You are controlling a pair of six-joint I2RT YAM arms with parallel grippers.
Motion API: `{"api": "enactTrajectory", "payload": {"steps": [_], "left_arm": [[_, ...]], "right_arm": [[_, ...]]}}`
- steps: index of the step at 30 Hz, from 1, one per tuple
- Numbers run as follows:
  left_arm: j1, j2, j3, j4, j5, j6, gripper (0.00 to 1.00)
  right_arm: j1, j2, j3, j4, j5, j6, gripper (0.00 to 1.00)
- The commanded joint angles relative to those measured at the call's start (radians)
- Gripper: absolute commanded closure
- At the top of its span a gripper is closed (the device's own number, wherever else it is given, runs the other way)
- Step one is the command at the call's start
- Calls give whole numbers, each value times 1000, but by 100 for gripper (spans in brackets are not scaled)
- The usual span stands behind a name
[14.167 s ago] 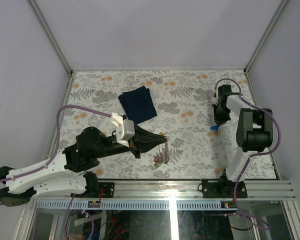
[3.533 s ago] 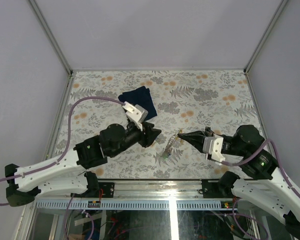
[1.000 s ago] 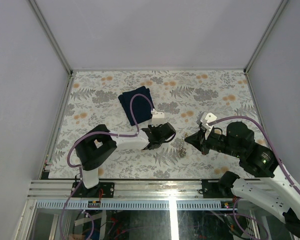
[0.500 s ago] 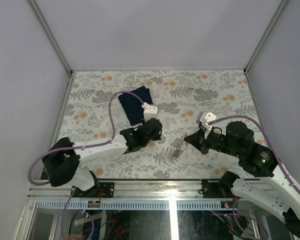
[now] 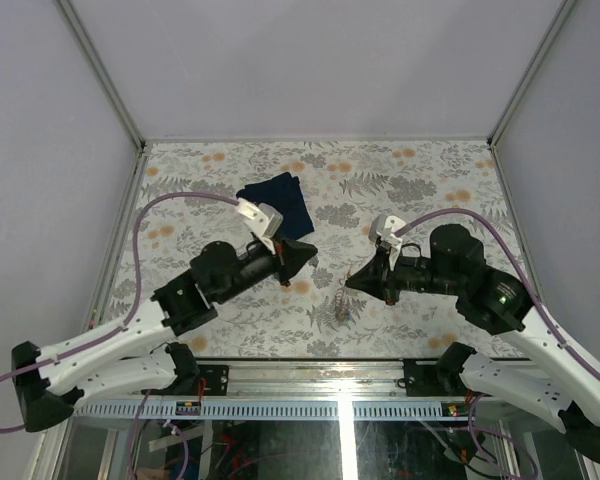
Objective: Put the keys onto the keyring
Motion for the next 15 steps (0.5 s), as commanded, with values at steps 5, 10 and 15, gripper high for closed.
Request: {"api": "enactTrajectory", "payload": {"steps": [5,10,15], "left_arm": [[6,-167,-22,159,255,171,100],[5,-217,-29,245,353,171,100],[5,-218,3,283,462,168,100]], "right_arm": [[5,37,55,294,-243,128,100],[5,49,58,439,-372,198,100],[5,51,42,605,-495,288,100]]}}
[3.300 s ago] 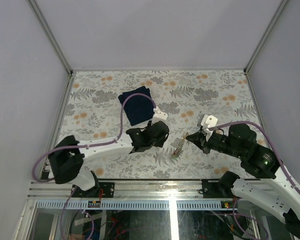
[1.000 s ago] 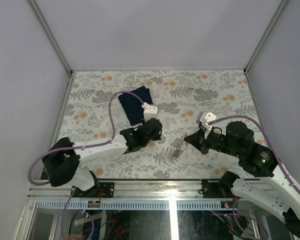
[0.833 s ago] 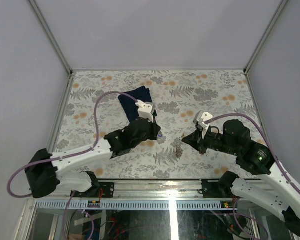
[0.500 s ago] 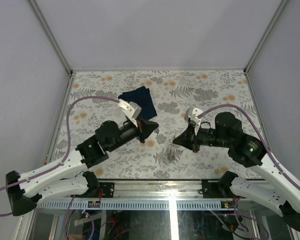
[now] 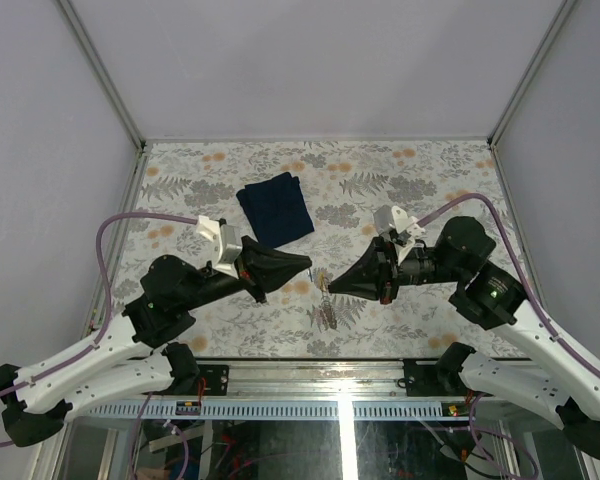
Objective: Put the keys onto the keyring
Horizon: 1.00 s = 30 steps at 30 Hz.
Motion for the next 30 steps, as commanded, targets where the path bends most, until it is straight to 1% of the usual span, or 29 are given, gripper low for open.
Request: {"api": "enactTrajectory", "payload": {"steps": [1,5,9,16,24,30], "left_arm": [[5,-2,34,122,148,21,100],[5,11,55,159,216,5,100],[6,26,67,198,265,-10,100],[5,29,76,232,308,-24,100],[4,55,93,230,355,-29,100],[5,61,96,238,364,-35,100]], "right_arm": [[4,1,41,274,-167,111,100],[4,19,47,323,-219,136,100],[4,37,54,336,-234,150,100],[4,39,51,352,-238,167,100],[4,45,48,391,-220,209,100],[4,51,45,393,-220,214,100]]}}
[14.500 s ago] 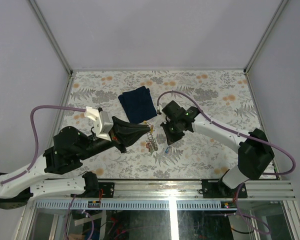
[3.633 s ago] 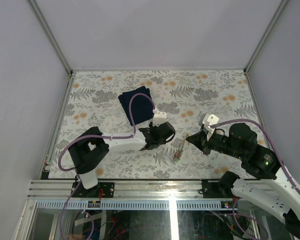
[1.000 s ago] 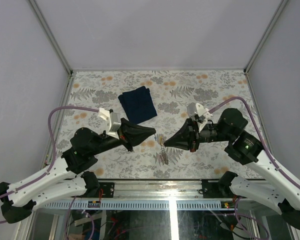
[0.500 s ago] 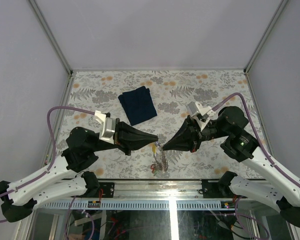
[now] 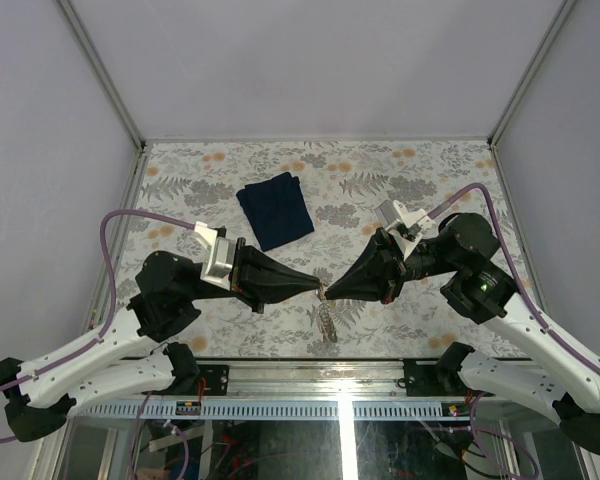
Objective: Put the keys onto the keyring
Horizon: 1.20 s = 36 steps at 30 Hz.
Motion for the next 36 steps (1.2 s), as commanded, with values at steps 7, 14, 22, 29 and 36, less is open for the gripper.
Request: {"api": "enactTrajectory", "payload": {"steps": [7,14,22,29,36], "left_arm": [[5,8,42,66,40,-12,100],[5,12,46,68,53,-14,100],[5,9,43,71,59,-13,100],[5,8,42,69,70,-14,100],[5,4,42,64,76,-12,100]], "right_arm": [[4,6,38,85,2,25,100],[4,4,35,74,25,20,100],[4,-6,27,54,65,21,100],[4,-10,27,54,95,32,100],[4,-18,26,43,126,34,100]]}}
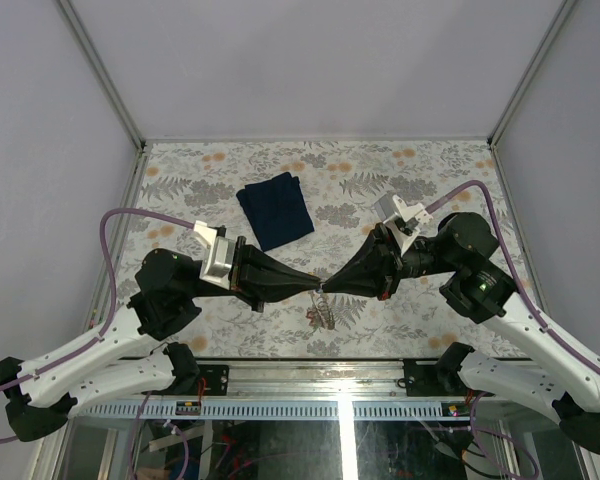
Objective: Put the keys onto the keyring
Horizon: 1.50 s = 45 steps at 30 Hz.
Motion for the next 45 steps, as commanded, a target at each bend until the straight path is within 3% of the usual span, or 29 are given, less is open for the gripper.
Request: {"api": "enactTrajectory", "payload": {"steps": [1,25,37,45], "left_arm": [[4,-11,25,54,34,-9,100],[4,-9,25,38,37,-1,100],[4,-8,29,45,-8,-3,100],[4,3,30,47,-11,-3,100]], "right_arm": [[4,-27,26,36,68,12,100],[3,-77,32,14,171,14,100],[4,-21,67,-31,-67,6,100],[3,-34,63,-37,-56,-9,100]]}}
